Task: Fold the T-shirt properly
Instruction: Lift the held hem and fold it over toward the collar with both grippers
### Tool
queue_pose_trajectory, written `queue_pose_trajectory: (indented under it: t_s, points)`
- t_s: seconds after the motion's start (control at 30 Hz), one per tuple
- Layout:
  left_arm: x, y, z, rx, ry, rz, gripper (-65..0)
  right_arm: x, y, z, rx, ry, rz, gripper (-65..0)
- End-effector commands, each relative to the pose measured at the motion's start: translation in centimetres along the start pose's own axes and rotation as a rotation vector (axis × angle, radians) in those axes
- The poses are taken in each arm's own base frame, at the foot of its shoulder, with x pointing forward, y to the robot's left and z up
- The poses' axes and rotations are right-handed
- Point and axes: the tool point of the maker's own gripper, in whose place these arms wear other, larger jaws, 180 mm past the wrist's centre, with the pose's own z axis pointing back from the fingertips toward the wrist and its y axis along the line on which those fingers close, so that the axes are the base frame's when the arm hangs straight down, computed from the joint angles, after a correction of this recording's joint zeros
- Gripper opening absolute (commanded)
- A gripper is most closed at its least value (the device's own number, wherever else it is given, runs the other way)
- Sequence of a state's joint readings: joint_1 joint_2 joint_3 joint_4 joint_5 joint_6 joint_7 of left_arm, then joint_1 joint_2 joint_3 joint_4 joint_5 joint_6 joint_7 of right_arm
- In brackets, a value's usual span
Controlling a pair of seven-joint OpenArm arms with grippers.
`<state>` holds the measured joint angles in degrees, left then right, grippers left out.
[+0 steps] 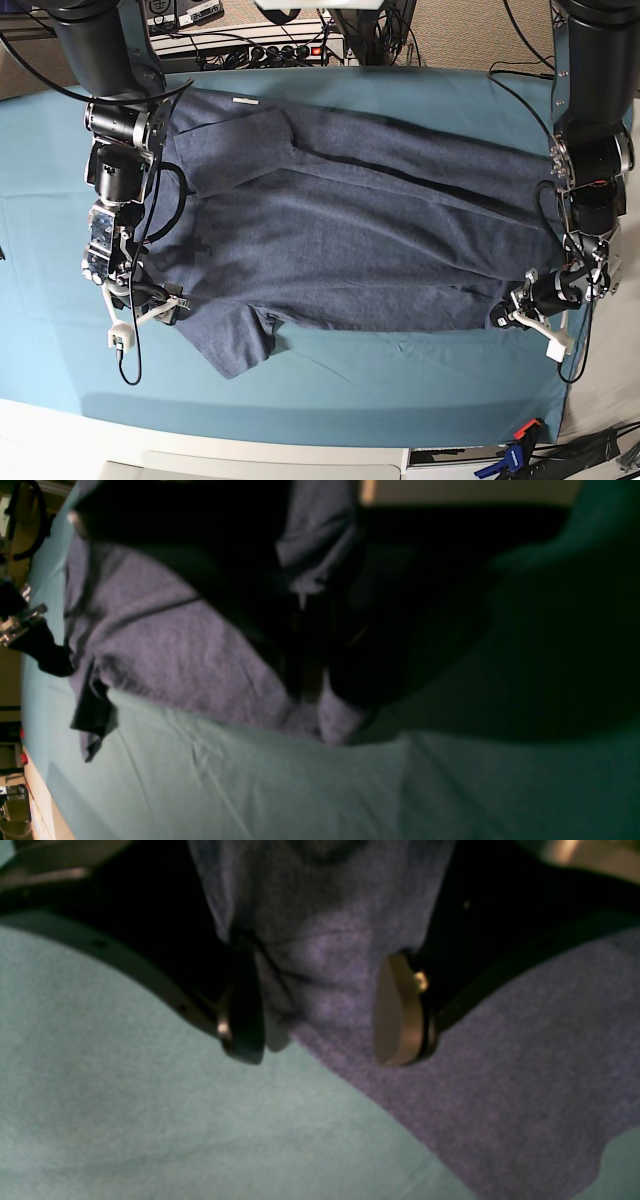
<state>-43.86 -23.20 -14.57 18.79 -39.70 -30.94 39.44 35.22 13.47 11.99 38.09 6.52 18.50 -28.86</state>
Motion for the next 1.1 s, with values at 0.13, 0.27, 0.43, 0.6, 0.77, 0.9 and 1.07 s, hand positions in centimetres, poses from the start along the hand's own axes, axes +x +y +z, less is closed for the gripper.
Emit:
queue_pose_trajectory:
  t_s: [0.13,0.27,0.43,0.6,0.77,0.9,1.07]
  points:
    - [3.2,-1.2,0.7,-0.027,-0.072,-0.024,-65.0,2.6,0.2,0.4,0.024,-0.055,0.014,-29.4]
    - [3.2,-1.2,0.7,-0.027,-0.072,-0.025,-65.0,2.8,0.2,0.4,0.024,-0.065,0.014,-31.8]
    - [3.2,-1.2,0.7,-0.027,-0.072,-0.024,-65.0,3.4,0.1,0.4,0.018,-0.1,0.024,-63.3]
    - [3.9,-1.7,0.8,-0.051,-0.097,-0.006,-65.0,3.8,-0.6,0.5,-0.02,-0.129,0.049,-65.0]
    - [5.0,-3.3,1.0,-0.114,-0.113,0.028,-65.0,4.0,-0.7,0.5,-0.028,-0.143,0.046,-65.0]
    - [6.3,-5.7,1.2,-0.191,-0.119,-0.001,-65.0,4.3,-0.8,0.5,-0.028,-0.156,0.046,-65.0]
    - [8.5,-7.3,1.6,-0.213,-0.149,-0.025,-65.0,4.4,-0.8,0.6,-0.028,-0.162,0.046,-65.0]
